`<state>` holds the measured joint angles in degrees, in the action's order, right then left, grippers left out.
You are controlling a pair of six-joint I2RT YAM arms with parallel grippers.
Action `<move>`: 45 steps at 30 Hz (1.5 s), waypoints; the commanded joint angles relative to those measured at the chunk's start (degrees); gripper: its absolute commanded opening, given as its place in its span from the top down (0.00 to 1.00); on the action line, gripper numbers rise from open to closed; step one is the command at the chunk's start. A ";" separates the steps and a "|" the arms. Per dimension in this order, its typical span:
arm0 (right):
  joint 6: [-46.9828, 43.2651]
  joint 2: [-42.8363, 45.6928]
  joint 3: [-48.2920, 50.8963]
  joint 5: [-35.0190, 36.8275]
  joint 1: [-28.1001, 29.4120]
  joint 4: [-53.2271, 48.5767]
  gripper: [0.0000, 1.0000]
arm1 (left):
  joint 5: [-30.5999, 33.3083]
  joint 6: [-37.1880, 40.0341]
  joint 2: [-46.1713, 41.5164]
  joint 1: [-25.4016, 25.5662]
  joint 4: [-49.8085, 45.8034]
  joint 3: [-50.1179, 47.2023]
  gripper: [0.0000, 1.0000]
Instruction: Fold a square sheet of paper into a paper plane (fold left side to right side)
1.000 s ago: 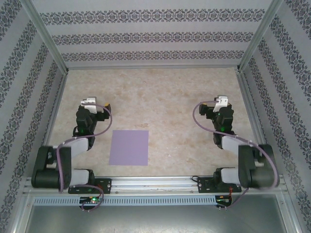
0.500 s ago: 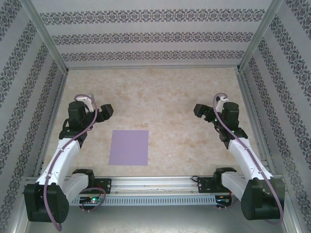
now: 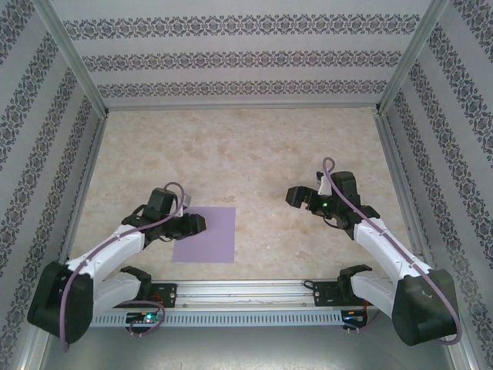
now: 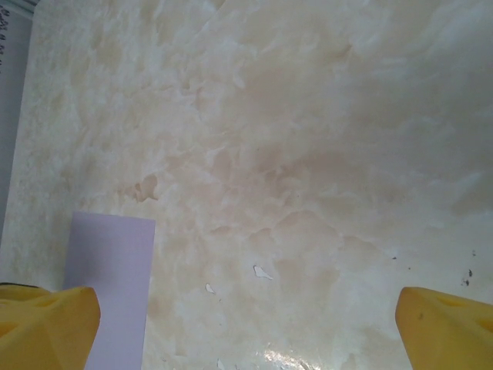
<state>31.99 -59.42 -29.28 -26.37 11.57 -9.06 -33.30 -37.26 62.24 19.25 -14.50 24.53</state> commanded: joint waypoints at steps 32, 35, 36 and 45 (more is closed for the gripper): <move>-6.38 1.67 -3.97 9.99 1.25 -10.87 0.02 | 7.66 -14.79 44.45 17.21 33.36 20.46 0.80; -7.74 -0.80 -5.44 10.35 1.38 -11.00 0.05 | 6.85 -14.00 42.52 17.23 31.71 21.77 0.77; -8.19 -1.72 -6.20 10.29 1.46 -11.13 0.06 | 7.00 -13.78 41.42 17.22 31.20 21.88 0.77; -11.69 -17.62 -18.19 17.69 10.08 -12.17 0.06 | 11.55 -10.14 28.46 15.81 22.76 18.14 0.74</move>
<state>22.46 -73.63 -44.03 -12.80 19.18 -20.51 -24.38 -49.95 94.11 35.79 13.43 44.95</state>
